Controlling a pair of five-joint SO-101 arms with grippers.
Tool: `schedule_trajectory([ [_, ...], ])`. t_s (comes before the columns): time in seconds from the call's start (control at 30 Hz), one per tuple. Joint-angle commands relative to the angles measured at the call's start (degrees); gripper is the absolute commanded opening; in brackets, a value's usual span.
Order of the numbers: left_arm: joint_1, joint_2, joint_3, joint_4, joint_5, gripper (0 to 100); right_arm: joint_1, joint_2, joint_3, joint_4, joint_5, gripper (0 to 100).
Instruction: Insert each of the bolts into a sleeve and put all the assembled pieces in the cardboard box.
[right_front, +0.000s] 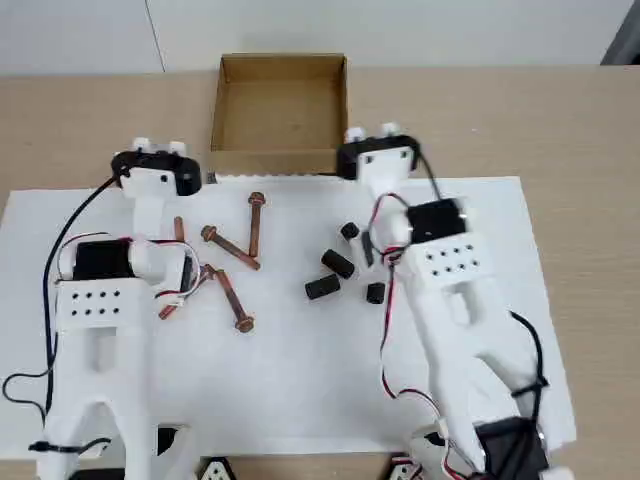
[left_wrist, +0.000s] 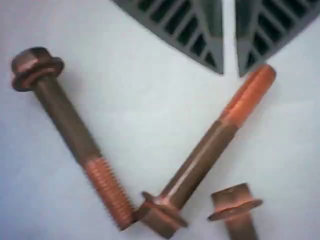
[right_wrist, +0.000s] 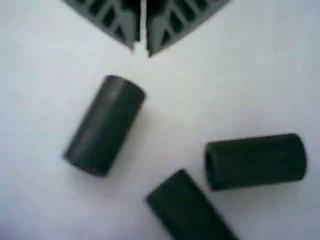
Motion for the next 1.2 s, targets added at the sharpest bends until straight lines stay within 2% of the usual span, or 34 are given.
schedule_trajectory([
  [0.0,-2.0,0.4,-2.2,-0.4,-0.4,1,-1.5,1.3,-2.6,0.4,-2.8,0.8],
  [0.23,-2.9,0.5,-2.2,0.4,-0.4,1,-1.2,4.4,-2.6,0.5,-5.8,12.1],
  [0.6,-2.8,0.5,-2.1,0.3,-0.5,1,-1.2,13.8,-3.1,-0.2,-5.7,12.5],
  [0.87,-2.7,0.5,-2.1,0.1,-0.5,1,-1.1,20.4,-10.2,-0.1,-5.7,12.5],
  [1.17,-2.7,0.1,2.9,0.0,-0.5,1,1.5,27.1,-13.7,-0.1,-5.5,12.5],
])
